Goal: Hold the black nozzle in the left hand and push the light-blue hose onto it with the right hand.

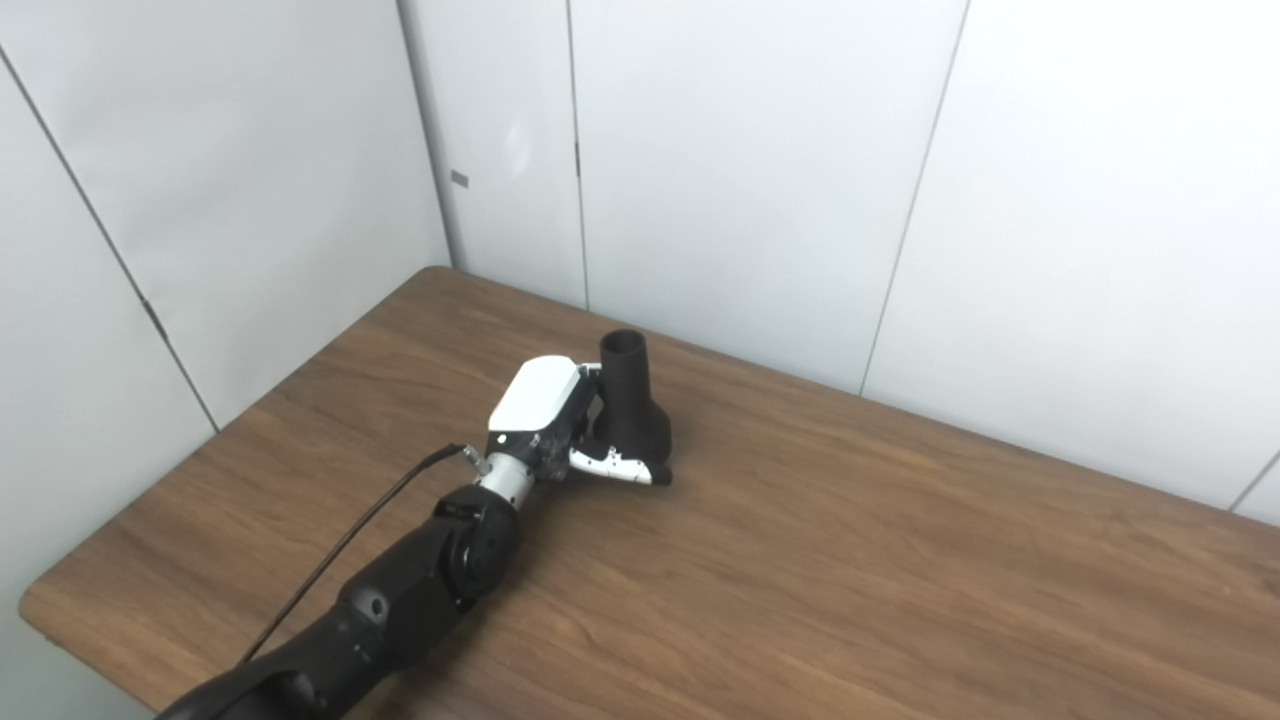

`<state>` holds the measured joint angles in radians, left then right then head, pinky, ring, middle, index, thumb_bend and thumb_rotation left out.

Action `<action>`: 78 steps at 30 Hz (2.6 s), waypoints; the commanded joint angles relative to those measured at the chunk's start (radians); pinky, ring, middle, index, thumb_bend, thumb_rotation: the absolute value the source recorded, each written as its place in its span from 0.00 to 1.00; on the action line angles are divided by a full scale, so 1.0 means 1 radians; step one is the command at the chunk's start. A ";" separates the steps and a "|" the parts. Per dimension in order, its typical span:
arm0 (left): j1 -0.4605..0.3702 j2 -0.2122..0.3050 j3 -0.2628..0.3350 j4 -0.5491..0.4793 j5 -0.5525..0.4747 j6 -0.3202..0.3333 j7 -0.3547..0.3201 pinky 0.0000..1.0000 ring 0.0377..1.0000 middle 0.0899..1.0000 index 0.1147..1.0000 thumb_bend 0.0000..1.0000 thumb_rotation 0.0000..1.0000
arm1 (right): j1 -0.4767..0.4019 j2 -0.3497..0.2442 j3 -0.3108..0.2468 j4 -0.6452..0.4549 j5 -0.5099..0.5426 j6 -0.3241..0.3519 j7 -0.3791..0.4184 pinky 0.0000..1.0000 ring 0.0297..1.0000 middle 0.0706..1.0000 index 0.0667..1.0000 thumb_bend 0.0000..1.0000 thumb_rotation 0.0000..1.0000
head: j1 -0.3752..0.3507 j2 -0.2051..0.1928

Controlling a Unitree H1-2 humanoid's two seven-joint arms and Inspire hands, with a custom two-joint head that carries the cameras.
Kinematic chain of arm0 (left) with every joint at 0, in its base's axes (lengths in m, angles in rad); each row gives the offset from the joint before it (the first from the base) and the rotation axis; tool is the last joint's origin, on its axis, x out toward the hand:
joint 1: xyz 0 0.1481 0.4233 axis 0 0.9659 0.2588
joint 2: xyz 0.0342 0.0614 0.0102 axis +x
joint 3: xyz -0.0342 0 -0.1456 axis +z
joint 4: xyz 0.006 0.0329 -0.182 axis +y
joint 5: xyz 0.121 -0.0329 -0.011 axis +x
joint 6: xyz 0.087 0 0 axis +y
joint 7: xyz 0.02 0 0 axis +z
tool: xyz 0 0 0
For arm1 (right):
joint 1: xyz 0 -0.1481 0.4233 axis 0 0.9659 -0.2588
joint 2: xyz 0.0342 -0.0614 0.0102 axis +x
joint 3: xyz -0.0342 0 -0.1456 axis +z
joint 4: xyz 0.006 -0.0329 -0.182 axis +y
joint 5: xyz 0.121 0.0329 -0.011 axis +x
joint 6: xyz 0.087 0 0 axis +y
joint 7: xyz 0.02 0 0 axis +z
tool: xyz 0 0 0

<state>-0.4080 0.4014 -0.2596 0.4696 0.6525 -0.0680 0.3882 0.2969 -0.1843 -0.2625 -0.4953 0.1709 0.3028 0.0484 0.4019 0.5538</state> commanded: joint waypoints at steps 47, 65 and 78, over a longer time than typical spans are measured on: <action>0.210 -0.119 -0.515 -0.081 0.291 -0.402 0.080 0.35 0.44 0.41 0.46 0.52 0.00 | -0.179 -0.041 -0.110 -0.263 -0.254 0.137 -0.153 0.41 0.50 0.54 0.45 0.49 0.15 | -0.514 -0.005; 0.207 -0.035 -0.641 -0.136 0.184 -0.402 0.084 0.35 0.45 0.42 0.45 0.52 0.00 | -0.424 -0.069 -0.047 0.029 -0.474 0.099 -0.208 0.79 0.88 0.91 0.93 0.95 0.52 | -0.772 -0.023; 0.211 0.016 -0.688 -0.149 0.175 -0.402 0.143 0.35 0.45 0.42 0.45 0.52 0.00 | -0.549 -0.088 -0.031 0.343 -0.461 -0.042 -0.273 0.92 0.98 1.00 1.00 0.93 0.47 | -0.869 -0.034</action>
<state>-0.4025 0.4293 -0.8416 0.2260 0.8947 -0.4506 0.4669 -0.1833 -0.2247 -0.2862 -0.1596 -0.2868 0.3691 -0.1876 -0.4663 0.5185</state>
